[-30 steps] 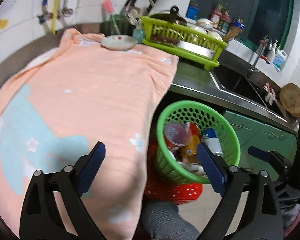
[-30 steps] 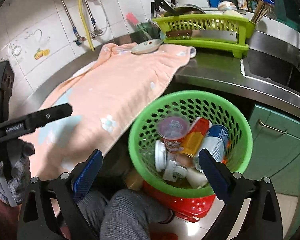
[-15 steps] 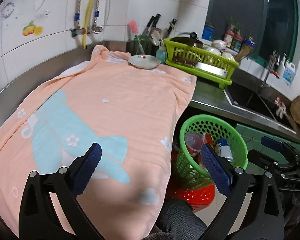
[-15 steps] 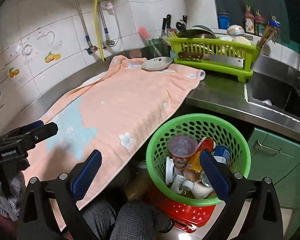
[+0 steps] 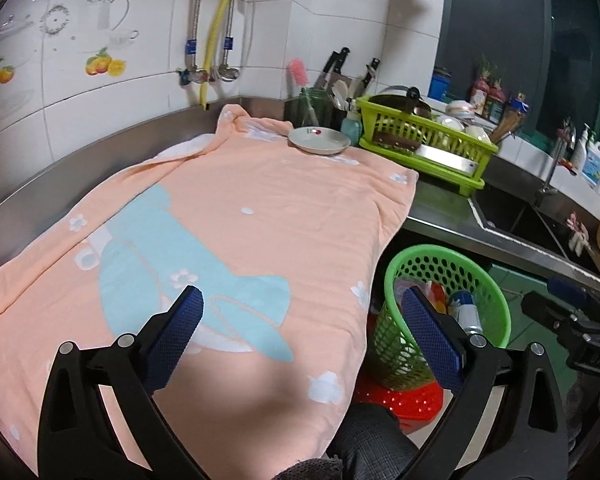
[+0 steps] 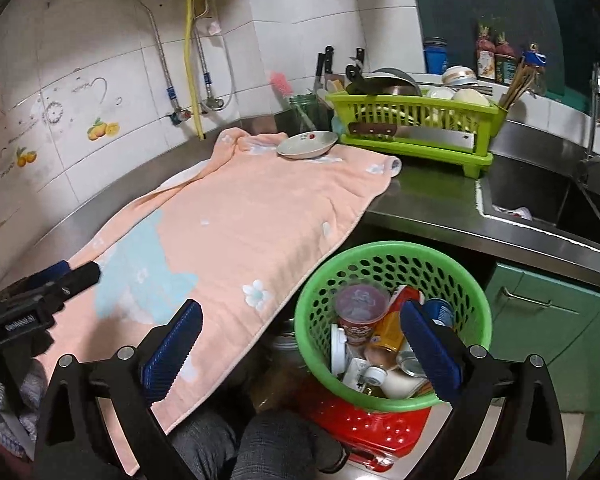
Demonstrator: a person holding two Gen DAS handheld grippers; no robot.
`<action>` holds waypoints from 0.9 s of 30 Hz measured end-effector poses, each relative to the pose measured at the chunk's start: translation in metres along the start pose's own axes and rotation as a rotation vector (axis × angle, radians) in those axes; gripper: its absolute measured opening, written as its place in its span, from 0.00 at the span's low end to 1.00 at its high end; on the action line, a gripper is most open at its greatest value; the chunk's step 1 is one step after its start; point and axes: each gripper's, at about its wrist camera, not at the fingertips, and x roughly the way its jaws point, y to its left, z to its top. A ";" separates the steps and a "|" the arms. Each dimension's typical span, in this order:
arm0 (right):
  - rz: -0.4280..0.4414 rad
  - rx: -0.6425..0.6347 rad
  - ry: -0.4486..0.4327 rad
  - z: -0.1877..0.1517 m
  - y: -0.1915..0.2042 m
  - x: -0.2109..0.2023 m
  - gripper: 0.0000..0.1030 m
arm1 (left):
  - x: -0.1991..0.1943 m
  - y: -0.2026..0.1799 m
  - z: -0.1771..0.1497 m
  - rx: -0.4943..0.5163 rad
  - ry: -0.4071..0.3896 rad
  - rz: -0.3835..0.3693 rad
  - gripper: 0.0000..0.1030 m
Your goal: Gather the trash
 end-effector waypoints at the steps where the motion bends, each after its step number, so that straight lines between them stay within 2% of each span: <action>1: -0.001 0.009 0.002 -0.001 -0.001 0.000 0.93 | -0.001 0.000 0.001 -0.002 -0.005 -0.002 0.95; 9: -0.034 0.003 -0.009 -0.004 0.000 -0.001 0.93 | -0.006 -0.008 0.002 0.031 -0.030 0.019 0.95; 27: -0.040 0.028 -0.012 -0.004 -0.006 -0.004 0.93 | 0.000 -0.015 -0.003 0.057 0.005 0.040 0.95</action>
